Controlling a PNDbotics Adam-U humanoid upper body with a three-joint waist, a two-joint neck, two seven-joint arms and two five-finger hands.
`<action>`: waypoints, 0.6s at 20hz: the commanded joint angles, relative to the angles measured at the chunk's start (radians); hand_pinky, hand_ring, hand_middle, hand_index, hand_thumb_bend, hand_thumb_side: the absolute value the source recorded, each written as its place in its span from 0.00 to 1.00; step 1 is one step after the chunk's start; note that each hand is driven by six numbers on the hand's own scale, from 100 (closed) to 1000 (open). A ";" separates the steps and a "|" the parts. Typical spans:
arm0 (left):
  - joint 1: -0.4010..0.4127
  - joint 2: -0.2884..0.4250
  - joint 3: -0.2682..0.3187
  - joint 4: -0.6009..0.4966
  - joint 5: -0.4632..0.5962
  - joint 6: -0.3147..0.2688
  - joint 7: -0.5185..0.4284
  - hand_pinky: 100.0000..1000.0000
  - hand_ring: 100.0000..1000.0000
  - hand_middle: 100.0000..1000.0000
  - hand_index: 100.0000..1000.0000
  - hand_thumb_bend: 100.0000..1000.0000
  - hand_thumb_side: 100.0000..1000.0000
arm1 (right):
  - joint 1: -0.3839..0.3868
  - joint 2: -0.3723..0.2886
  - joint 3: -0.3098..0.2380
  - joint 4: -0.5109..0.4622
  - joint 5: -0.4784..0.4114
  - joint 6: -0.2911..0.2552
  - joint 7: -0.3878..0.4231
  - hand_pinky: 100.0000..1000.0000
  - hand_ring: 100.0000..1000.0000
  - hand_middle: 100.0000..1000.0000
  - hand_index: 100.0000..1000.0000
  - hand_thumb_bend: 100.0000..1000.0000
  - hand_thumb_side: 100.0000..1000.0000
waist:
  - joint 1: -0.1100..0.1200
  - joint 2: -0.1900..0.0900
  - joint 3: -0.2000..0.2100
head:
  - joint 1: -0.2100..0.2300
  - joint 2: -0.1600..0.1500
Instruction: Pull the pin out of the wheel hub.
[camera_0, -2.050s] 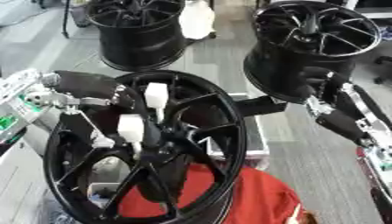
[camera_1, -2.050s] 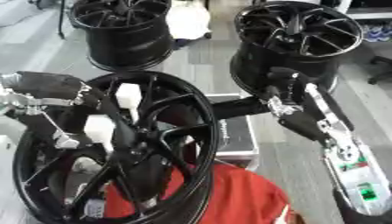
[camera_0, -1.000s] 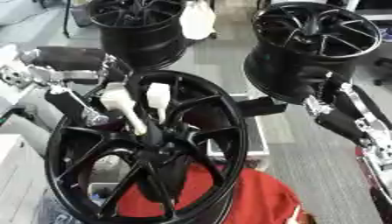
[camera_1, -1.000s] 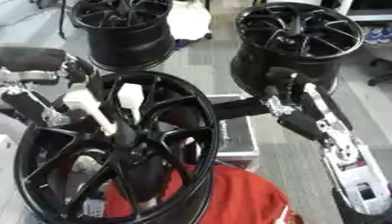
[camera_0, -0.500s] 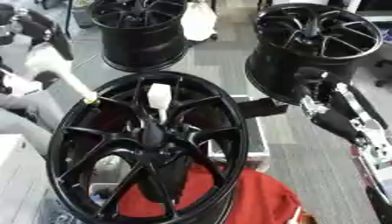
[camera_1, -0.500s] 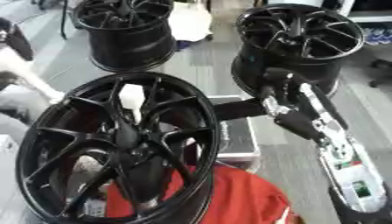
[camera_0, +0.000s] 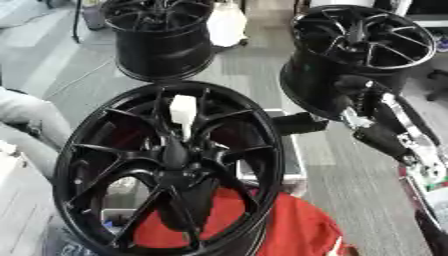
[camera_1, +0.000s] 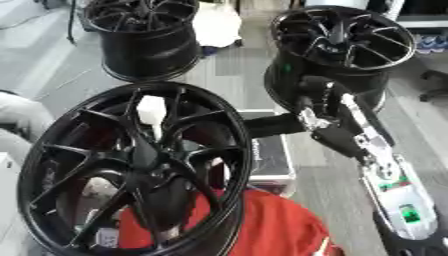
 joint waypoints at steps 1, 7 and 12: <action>-0.004 -0.027 0.035 0.093 -0.100 -0.126 -0.017 0.62 0.62 0.69 0.86 0.06 0.26 | -0.010 -0.011 -0.012 -0.011 0.002 -0.002 -0.006 0.68 0.69 0.78 0.85 0.00 0.32 | 0.000 -0.006 -0.002 | -0.002 -0.003; 0.018 -0.088 0.056 0.148 -0.286 -0.058 0.290 0.75 0.78 0.85 0.92 0.29 0.67 | -0.013 -0.008 -0.016 -0.013 0.002 0.000 -0.009 0.68 0.69 0.78 0.85 0.00 0.32 | -0.008 -0.001 -0.003 | -0.005 -0.005; 0.061 -0.136 0.094 0.114 -0.259 -0.016 0.431 0.71 0.73 0.80 0.90 0.14 0.67 | -0.014 -0.007 -0.017 -0.013 0.001 0.000 -0.010 0.68 0.69 0.78 0.85 0.00 0.32 | -0.010 0.000 0.003 | -0.011 -0.004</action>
